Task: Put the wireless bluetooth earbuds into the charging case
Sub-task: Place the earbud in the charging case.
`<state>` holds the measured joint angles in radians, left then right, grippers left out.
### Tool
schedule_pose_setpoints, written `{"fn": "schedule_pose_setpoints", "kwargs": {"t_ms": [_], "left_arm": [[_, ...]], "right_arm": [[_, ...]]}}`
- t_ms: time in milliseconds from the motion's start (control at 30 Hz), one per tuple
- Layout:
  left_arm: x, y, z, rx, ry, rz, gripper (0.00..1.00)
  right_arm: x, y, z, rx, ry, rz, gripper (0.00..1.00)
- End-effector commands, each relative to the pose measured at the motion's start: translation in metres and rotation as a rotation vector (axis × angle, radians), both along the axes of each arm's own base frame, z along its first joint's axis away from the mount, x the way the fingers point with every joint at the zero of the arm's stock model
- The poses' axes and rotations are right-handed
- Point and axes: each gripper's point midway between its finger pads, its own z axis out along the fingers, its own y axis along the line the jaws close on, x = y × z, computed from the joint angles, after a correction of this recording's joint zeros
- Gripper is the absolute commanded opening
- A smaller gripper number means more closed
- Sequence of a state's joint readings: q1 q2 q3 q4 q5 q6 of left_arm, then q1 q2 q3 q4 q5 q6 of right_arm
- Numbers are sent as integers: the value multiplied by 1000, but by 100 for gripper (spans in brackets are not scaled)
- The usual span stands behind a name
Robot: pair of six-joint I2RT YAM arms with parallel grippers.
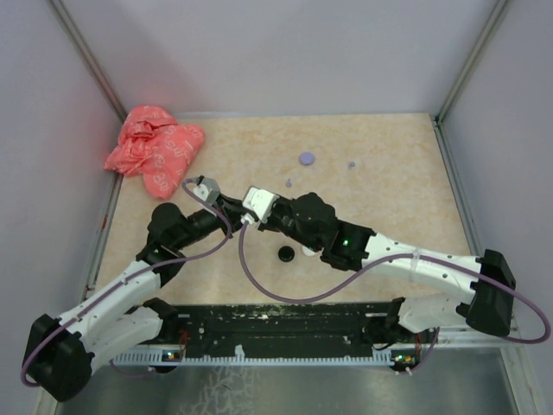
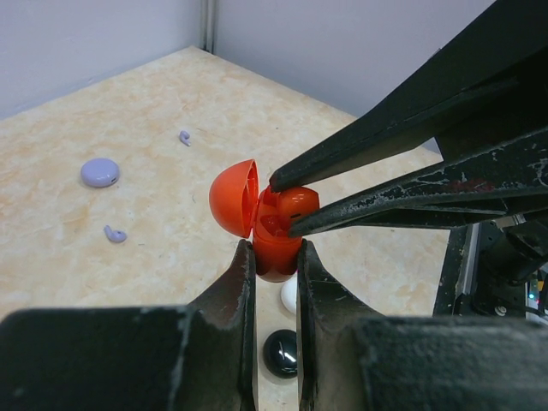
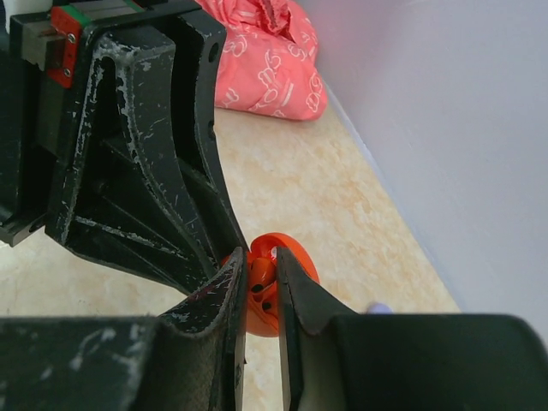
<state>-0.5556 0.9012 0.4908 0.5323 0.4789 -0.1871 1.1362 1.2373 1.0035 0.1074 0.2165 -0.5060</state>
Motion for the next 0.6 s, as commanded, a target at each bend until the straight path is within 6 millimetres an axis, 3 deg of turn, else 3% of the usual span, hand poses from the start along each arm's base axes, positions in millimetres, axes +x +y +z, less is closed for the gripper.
{"fn": "schedule_pose_setpoints", "kwargs": {"t_ms": [0,133,567], "left_arm": [[3,7,32,-56,-103,45,1],[2,9,33,-61,-121,51,1],[-3,7,35,-66,-154,23,1]], "right_arm": [[-17,11,7,8,43,63,2],[-13,9,10,38,68,29,2],[-5,13,6,68,154,-44,18]]}}
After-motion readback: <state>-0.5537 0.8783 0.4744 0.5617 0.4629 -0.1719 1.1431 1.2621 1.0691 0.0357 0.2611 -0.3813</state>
